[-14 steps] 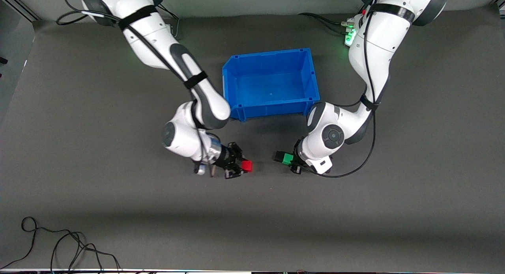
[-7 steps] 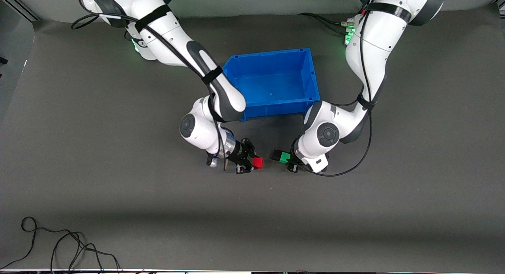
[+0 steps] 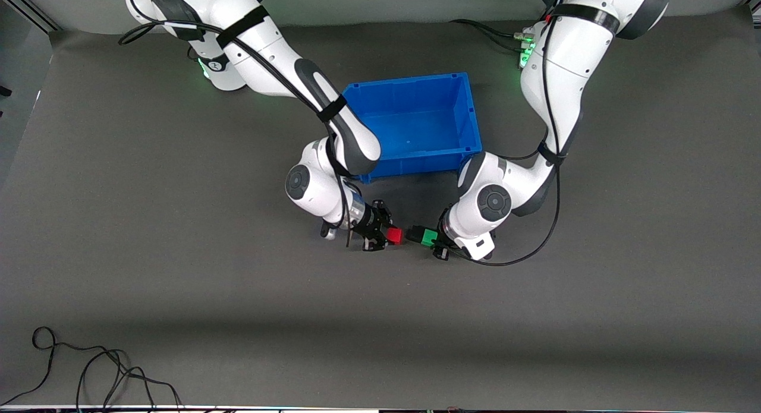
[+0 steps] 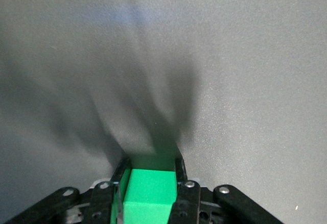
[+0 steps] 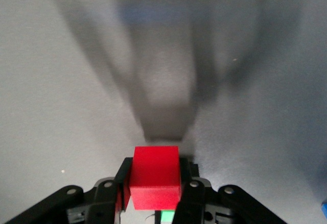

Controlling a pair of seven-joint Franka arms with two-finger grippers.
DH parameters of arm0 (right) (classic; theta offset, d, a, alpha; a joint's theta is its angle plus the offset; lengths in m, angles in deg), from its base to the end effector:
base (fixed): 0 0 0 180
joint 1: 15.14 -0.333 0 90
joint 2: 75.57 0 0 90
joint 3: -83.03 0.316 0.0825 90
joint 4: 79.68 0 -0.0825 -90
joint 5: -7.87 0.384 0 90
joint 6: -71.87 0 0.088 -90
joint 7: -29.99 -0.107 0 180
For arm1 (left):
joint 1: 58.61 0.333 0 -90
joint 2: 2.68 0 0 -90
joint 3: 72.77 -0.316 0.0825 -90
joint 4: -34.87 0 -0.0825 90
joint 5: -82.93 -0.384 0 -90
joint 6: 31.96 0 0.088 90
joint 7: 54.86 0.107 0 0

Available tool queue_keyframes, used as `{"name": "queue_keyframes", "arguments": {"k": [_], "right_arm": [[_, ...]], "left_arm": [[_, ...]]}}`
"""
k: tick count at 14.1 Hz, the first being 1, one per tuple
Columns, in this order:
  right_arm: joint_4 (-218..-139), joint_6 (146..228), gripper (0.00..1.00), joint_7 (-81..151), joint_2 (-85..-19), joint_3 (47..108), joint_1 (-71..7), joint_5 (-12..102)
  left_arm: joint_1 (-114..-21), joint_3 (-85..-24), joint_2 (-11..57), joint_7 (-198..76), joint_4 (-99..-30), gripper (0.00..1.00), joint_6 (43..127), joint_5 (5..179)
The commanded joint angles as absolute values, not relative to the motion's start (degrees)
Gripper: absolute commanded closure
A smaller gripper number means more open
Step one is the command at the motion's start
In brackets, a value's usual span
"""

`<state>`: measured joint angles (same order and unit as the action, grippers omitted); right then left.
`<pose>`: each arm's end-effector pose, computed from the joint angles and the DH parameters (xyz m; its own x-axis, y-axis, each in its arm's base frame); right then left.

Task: Attach green and red cubes to black cube
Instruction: 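Press the red cube against the black cube with the right gripper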

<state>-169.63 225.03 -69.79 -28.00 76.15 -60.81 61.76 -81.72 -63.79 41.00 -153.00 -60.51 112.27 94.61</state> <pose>0.5641 0.4396 0.1755 -0.1992 -0.8420 -0.5013 -0.9727 0.2320 -0.0032 0.5922 -0.3545 0.1748 0.2055 0.9474 -0.2455 0.9785 -0.2038 0.0325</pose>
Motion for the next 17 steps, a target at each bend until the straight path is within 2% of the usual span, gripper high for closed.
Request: {"name": "queue_keyframes", "arguments": {"k": [1, 9, 11, 12, 17], "right_arm": [[-170.65, 228.83, 0.81, -73.36, -27.94, 75.47, -64.26, 63.07], [-170.12, 229.02, 0.80, -73.63, -27.41, 75.47, -64.80, 63.07], [-169.95, 229.71, 0.76, -73.72, -26.88, 75.47, -64.71, 63.16], [-169.60, 230.33, 0.66, -73.72, -26.62, 75.47, -64.71, 63.16], [-168.36, 231.04, 0.65, -74.95, -26.00, 75.47, -64.80, 63.16]], "left_arm": [[-83.48, -64.42, 44.16, -155.06, -59.52, 1.00, 113.58, 93.65], [-83.48, -64.42, 44.60, -155.06, -59.35, 1.00, 113.67, 93.65], [-83.48, -64.42, 44.60, -155.06, -59.35, 1.00, 113.67, 93.65], [-83.48, -64.42, 44.60, -155.06, -59.35, 1.00, 113.67, 93.65], [-83.48, -64.42, 44.60, -155.06, -59.35, 1.00, 113.67, 93.65]]}}
